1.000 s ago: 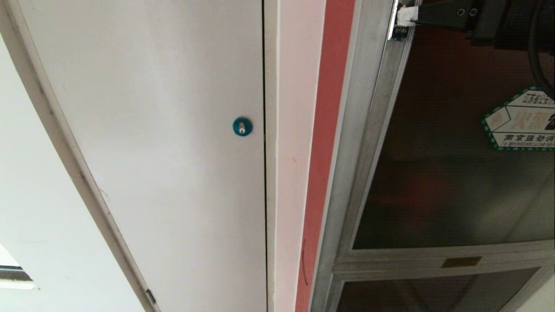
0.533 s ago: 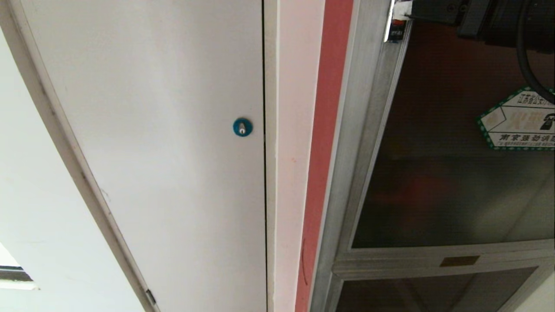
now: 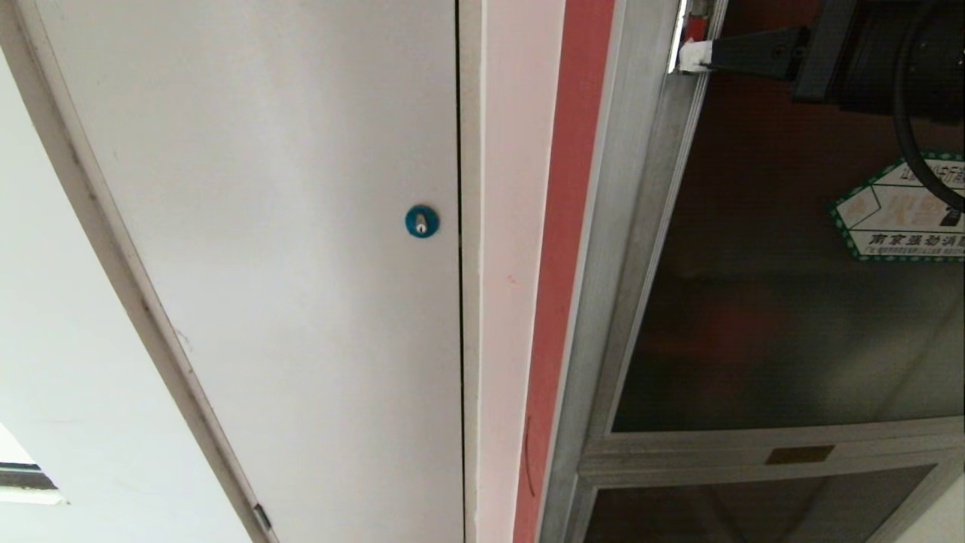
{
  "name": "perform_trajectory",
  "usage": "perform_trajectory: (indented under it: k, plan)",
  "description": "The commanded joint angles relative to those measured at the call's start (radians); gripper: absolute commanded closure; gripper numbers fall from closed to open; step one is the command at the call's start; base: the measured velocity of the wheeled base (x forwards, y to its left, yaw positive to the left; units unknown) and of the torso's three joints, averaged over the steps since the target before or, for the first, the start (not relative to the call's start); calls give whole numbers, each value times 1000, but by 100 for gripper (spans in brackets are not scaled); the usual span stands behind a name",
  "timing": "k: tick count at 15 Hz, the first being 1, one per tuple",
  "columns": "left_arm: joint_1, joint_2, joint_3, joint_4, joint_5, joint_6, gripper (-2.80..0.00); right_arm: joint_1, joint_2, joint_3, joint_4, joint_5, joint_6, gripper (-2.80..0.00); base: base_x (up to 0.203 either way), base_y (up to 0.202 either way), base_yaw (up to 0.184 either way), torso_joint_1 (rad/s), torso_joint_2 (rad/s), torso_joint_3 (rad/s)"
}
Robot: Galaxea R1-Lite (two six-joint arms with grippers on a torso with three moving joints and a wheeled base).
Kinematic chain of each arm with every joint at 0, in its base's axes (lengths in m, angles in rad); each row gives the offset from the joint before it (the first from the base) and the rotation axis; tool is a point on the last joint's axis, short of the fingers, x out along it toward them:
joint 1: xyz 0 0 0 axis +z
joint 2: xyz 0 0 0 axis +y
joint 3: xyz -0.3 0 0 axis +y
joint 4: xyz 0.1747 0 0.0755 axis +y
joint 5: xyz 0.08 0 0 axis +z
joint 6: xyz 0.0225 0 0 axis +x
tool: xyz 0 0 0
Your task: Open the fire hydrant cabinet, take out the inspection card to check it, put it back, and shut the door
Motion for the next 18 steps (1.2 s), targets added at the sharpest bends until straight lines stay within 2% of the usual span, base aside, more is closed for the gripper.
perform_trajectory:
  k: [1, 9, 12, 14, 15, 18]
  plan:
    - [0, 0, 0, 0, 0, 0, 0, 1, -6, -8, -15, 4, 1, 0, 0, 0, 0, 0, 0, 0]
    - [0, 0, 0, 0, 0, 0, 0, 2, -10, -5, -25, 2, 0, 0, 0, 0, 0, 0, 0, 0]
    - [0, 0, 0, 0, 0, 0, 0, 14, -59, 73, -26, 3, 1, 0, 0, 0, 0, 0, 0, 0]
    - [0, 0, 0, 0, 0, 0, 0, 71, -117, 142, -32, -19, 3, 0, 0, 0, 0, 0, 0, 0]
    - [0, 0, 0, 0, 0, 0, 0, 119, -142, 170, -42, -68, 3, 0, 0, 0, 0, 0, 0, 0]
    - [0, 0, -1, 0, 0, 0, 0, 291, -180, 251, -159, -356, -1, 0, 0, 0, 0, 0, 0, 0]
